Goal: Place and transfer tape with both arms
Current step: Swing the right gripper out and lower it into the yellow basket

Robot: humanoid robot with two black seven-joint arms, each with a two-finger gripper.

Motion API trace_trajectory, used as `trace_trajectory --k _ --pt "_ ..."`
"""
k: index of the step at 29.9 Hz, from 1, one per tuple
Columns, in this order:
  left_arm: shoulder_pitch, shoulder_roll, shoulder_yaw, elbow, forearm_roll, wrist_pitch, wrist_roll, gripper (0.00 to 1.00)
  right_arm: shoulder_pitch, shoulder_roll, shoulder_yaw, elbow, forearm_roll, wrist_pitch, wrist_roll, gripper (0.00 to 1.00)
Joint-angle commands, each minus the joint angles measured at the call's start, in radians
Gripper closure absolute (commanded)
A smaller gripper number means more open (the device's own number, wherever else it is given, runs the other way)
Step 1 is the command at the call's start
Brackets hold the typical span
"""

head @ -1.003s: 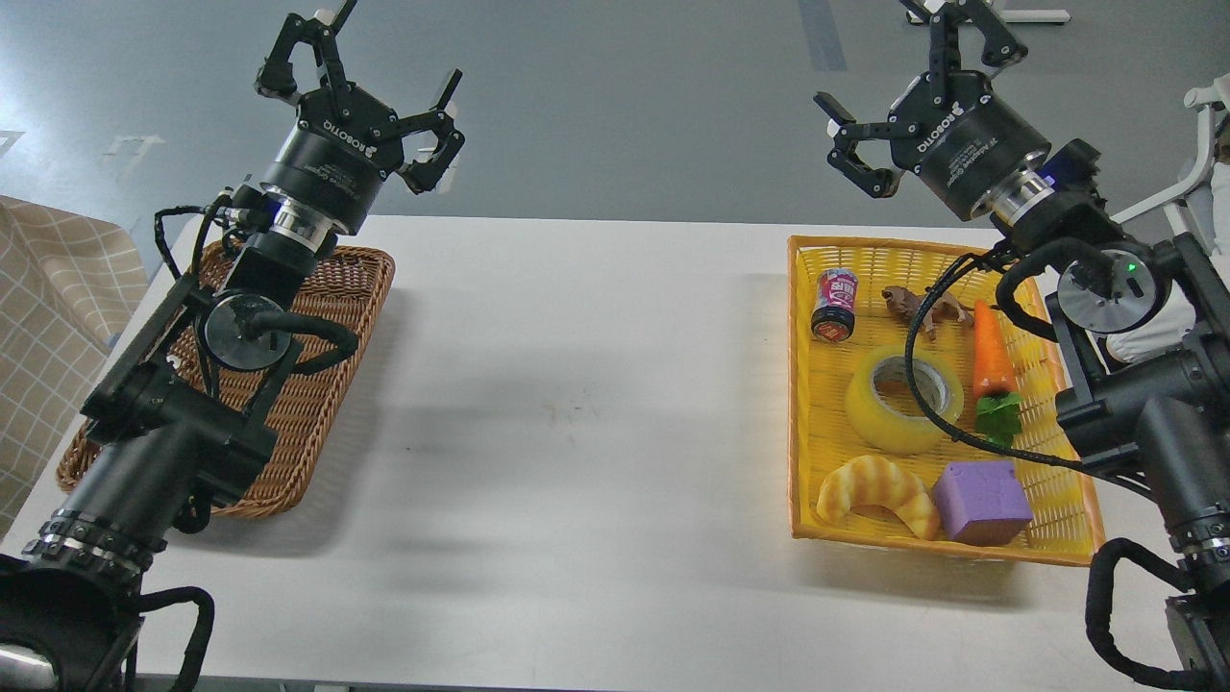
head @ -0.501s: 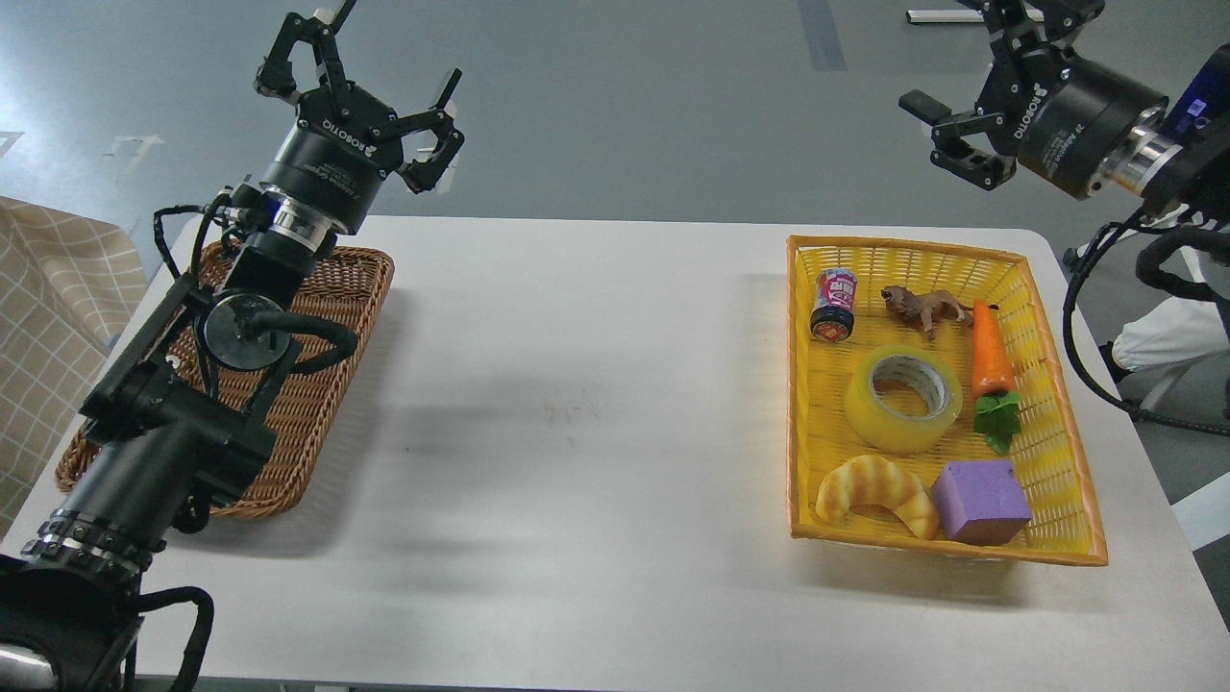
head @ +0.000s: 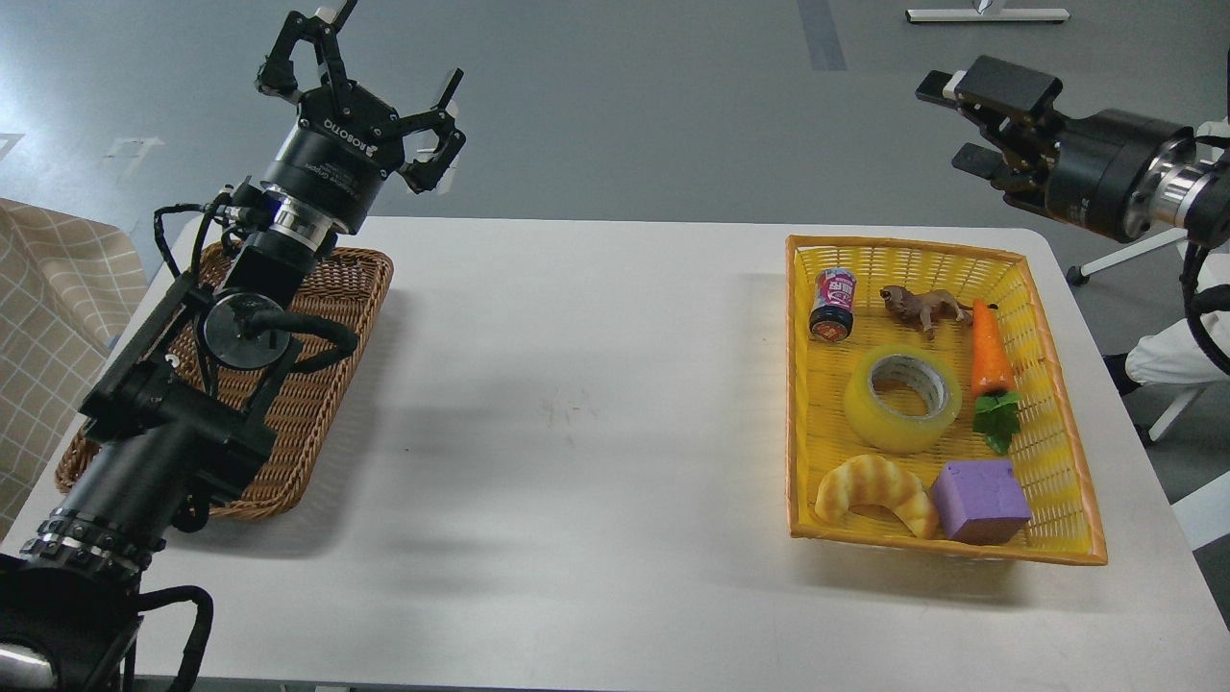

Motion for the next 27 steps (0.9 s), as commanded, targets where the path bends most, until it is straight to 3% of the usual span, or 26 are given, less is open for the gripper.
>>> trace_trajectory --k 1,12,18,23,27 --pt "0.000 0.001 0.000 -0.002 0.000 0.000 0.000 0.02 -0.034 0.000 -0.022 0.000 -0.181 0.000 0.000 0.00" --pt "0.000 -0.001 0.000 -0.002 0.000 0.000 0.000 0.02 -0.103 -0.041 -0.057 0.043 -0.388 0.000 0.004 0.00" --pt "0.003 -0.001 0.000 -0.006 0.002 0.000 0.000 0.02 -0.110 -0.133 -0.142 0.109 -0.402 0.000 0.053 0.00" --pt "0.002 -0.001 0.000 -0.006 0.001 0.000 0.002 0.02 -0.107 -0.143 -0.143 0.116 -0.400 0.000 0.090 0.00" --pt "0.002 0.002 0.000 -0.008 0.002 0.000 0.000 0.02 -0.116 -0.140 -0.150 0.115 -0.399 0.000 0.093 0.00"
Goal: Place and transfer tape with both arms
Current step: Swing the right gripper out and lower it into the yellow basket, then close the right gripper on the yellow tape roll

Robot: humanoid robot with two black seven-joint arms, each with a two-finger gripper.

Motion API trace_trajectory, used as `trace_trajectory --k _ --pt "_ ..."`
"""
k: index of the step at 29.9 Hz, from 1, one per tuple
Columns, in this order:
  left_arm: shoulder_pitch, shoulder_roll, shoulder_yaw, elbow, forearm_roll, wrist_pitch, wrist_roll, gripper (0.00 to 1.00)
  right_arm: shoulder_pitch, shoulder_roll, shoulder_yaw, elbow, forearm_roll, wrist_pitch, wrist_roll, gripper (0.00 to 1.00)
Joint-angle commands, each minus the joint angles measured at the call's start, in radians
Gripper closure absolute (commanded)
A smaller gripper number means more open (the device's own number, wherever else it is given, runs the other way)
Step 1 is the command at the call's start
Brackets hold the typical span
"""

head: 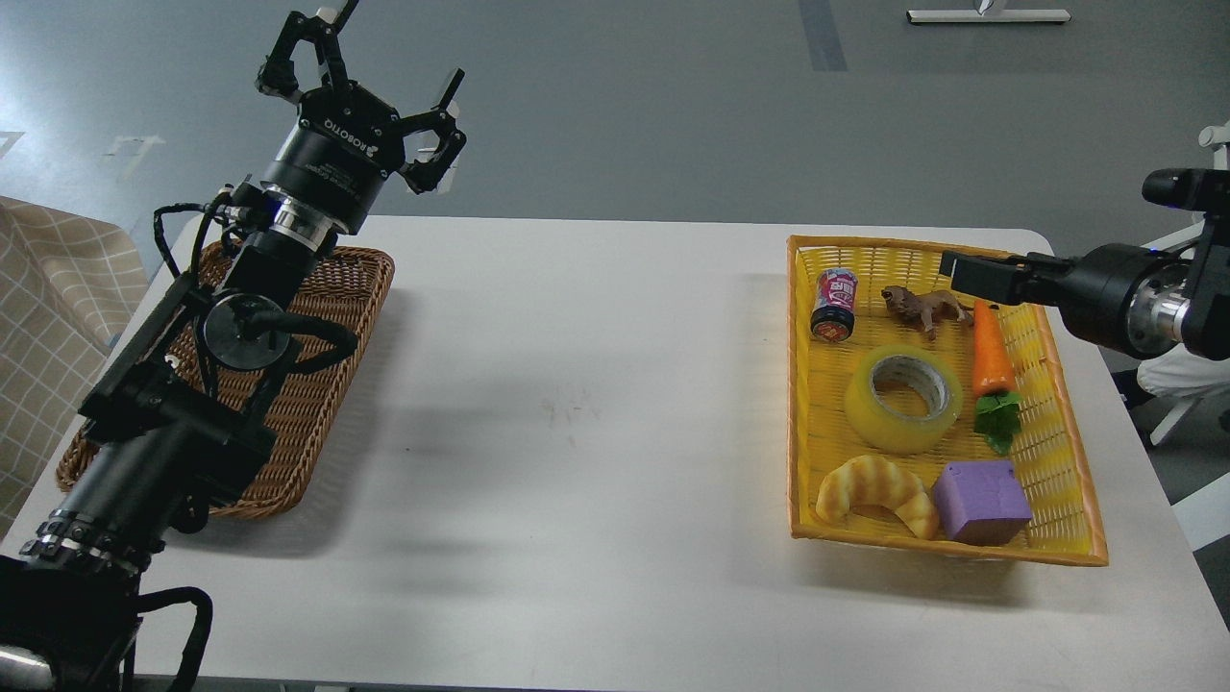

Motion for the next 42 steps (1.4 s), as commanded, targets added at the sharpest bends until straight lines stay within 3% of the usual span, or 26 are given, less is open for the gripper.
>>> trace_trajectory --k 1,18,32,37,42 --pt "-0.001 0.003 0.000 -0.001 0.001 0.000 0.001 0.02 -0.018 0.001 -0.013 0.000 0.001 0.000 0.003 0.00" --pt "-0.001 -0.003 -0.002 -0.002 -0.001 0.000 -0.004 0.02 -0.113 -0.032 -0.040 -0.015 -0.071 0.000 -0.002 0.01" --pt "-0.001 0.003 -0.003 -0.005 -0.003 0.000 -0.005 0.02 -0.139 0.051 -0.040 -0.126 -0.157 0.000 -0.003 0.04" --pt "-0.001 0.003 -0.005 -0.005 -0.003 0.000 -0.007 0.02 -0.128 0.093 -0.038 -0.169 -0.174 0.000 -0.002 0.11" --pt "-0.001 0.005 -0.005 -0.005 -0.003 0.000 -0.007 0.02 -0.127 0.110 -0.040 -0.169 -0.176 0.000 -0.002 0.25"
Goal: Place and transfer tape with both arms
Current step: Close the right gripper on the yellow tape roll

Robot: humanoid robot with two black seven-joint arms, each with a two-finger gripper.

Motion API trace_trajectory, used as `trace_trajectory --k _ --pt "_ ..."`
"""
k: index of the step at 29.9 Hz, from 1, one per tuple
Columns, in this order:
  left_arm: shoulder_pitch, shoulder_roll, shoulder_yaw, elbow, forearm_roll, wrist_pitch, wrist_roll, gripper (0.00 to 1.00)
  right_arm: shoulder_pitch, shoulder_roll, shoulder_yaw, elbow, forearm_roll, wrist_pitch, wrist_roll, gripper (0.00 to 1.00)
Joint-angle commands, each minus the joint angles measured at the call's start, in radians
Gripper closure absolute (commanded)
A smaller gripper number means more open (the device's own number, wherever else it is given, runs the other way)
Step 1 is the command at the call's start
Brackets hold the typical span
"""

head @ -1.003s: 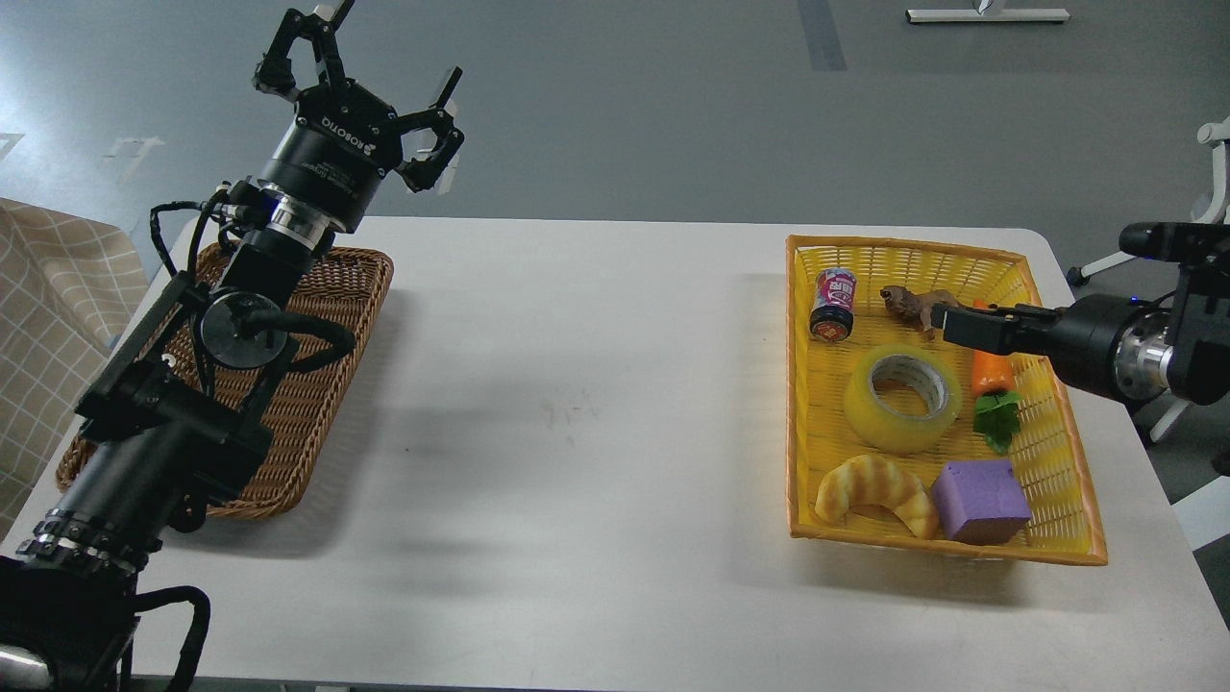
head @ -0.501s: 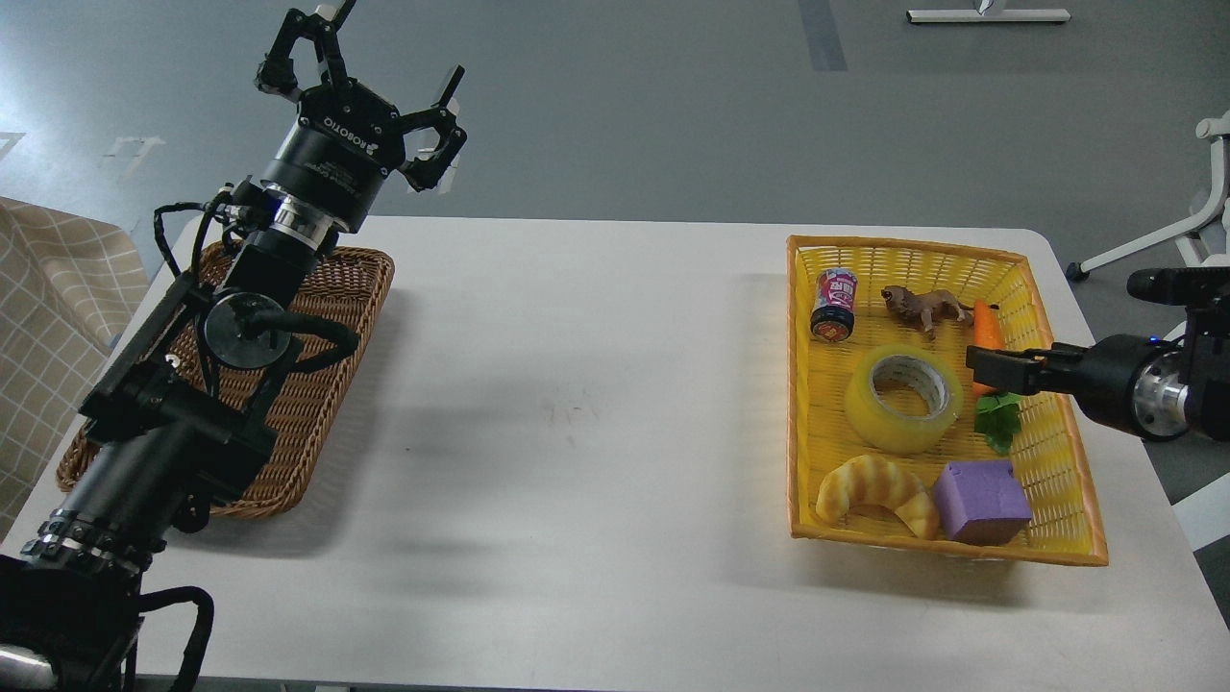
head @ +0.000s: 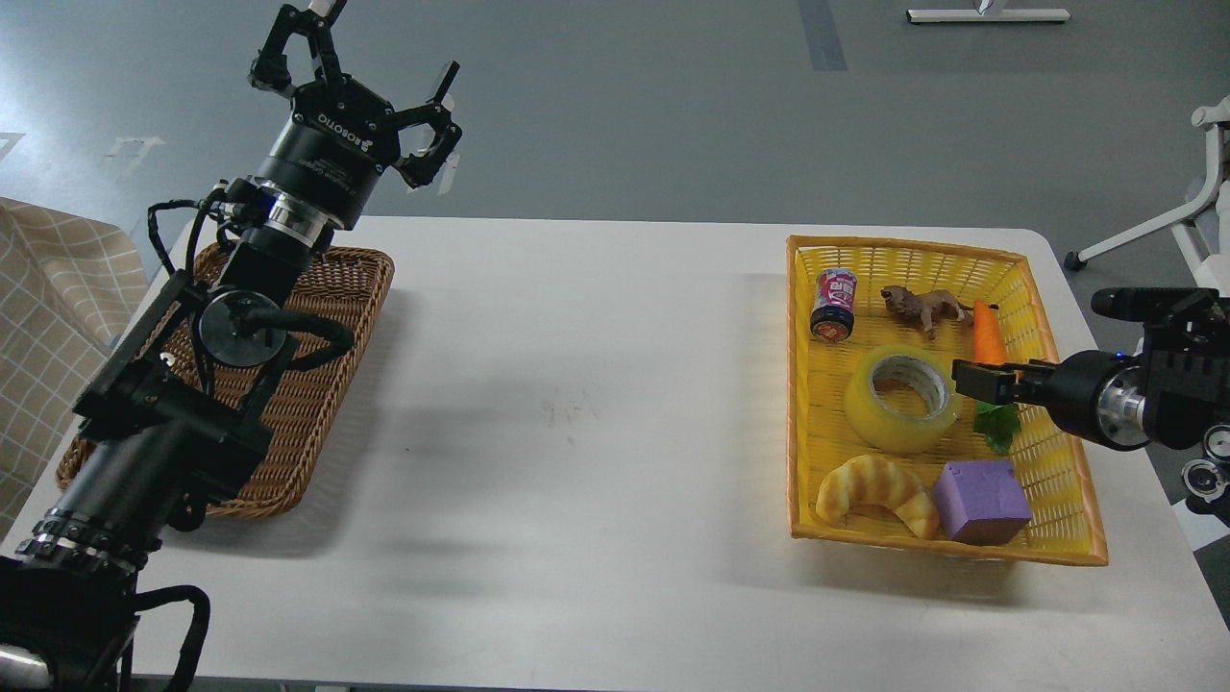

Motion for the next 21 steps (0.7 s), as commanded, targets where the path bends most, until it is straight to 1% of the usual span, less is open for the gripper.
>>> trace_trajectory --k 1,2,3,7,10,13,18,21 --pt "0.000 0.000 0.000 0.001 0.000 0.000 0.000 0.02 0.003 0.014 -0.002 -0.002 -0.002 0.000 0.000 0.27" --pt "0.000 0.000 0.000 0.001 0.000 0.000 0.000 0.02 0.008 0.014 -0.003 -0.002 -0.002 0.000 0.000 0.35" --pt "0.000 0.000 -0.001 0.001 0.000 0.000 0.000 0.02 0.011 0.015 -0.005 -0.002 -0.002 0.000 0.000 0.39" --pt "0.000 -0.001 0.000 0.001 0.000 0.000 0.000 0.02 0.011 0.026 -0.006 -0.012 -0.002 0.000 0.000 0.41" --pt "0.000 -0.001 0.000 0.001 0.000 0.000 0.000 0.02 0.015 0.034 -0.015 -0.029 -0.003 0.000 0.000 0.47" --pt "0.000 0.000 0.000 0.001 0.000 0.000 0.000 0.02 0.034 0.035 -0.035 -0.037 -0.003 0.000 -0.001 0.46" --pt "0.002 -0.001 0.000 0.001 0.000 0.000 0.000 0.02 0.047 0.052 -0.054 -0.040 -0.003 0.000 0.000 0.46" --pt "0.002 0.000 0.000 0.001 0.000 0.000 0.000 0.02 0.052 0.074 -0.054 -0.069 -0.003 0.000 0.000 0.46"
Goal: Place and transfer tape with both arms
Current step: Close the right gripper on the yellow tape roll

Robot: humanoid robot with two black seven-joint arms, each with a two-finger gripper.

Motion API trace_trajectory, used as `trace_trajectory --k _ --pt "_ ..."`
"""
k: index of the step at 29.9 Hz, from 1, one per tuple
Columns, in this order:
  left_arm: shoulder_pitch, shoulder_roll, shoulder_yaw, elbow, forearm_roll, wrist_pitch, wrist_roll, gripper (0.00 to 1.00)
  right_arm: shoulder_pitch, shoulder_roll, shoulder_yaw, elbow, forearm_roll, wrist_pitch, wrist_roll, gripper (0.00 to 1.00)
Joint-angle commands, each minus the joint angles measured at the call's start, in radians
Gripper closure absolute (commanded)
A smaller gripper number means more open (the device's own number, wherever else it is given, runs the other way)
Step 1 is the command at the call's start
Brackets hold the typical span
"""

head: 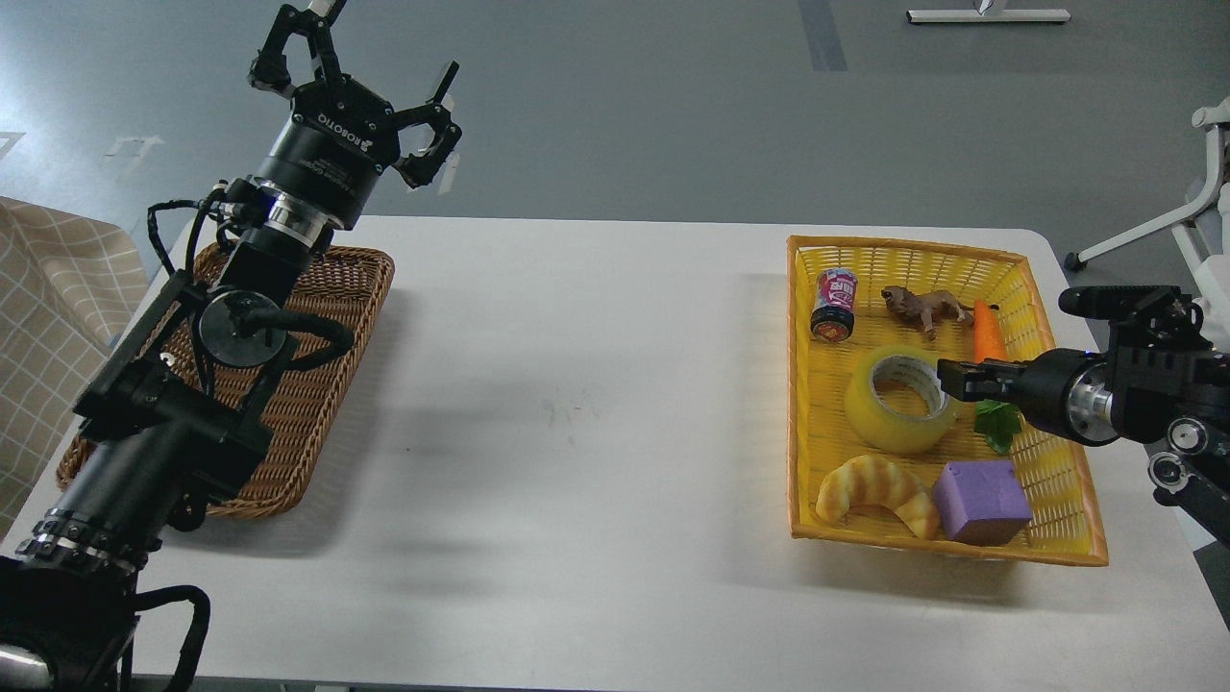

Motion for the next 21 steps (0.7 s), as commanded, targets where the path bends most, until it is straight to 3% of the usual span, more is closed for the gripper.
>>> trace_trajectory --k 1,17,21 --pt "0.003 0.001 0.000 0.000 0.000 0.000 0.000 0.02 0.005 0.022 -0.001 -0.030 0.000 0.000 -0.002 0.46" --pt "0.009 0.004 0.000 -0.002 0.000 0.000 0.000 0.02 0.025 0.087 -0.043 -0.107 -0.003 0.000 -0.002 0.46" --pt "0.011 0.005 -0.002 -0.002 0.000 0.000 0.000 0.02 0.027 0.091 -0.044 -0.115 -0.003 0.000 -0.003 0.58"
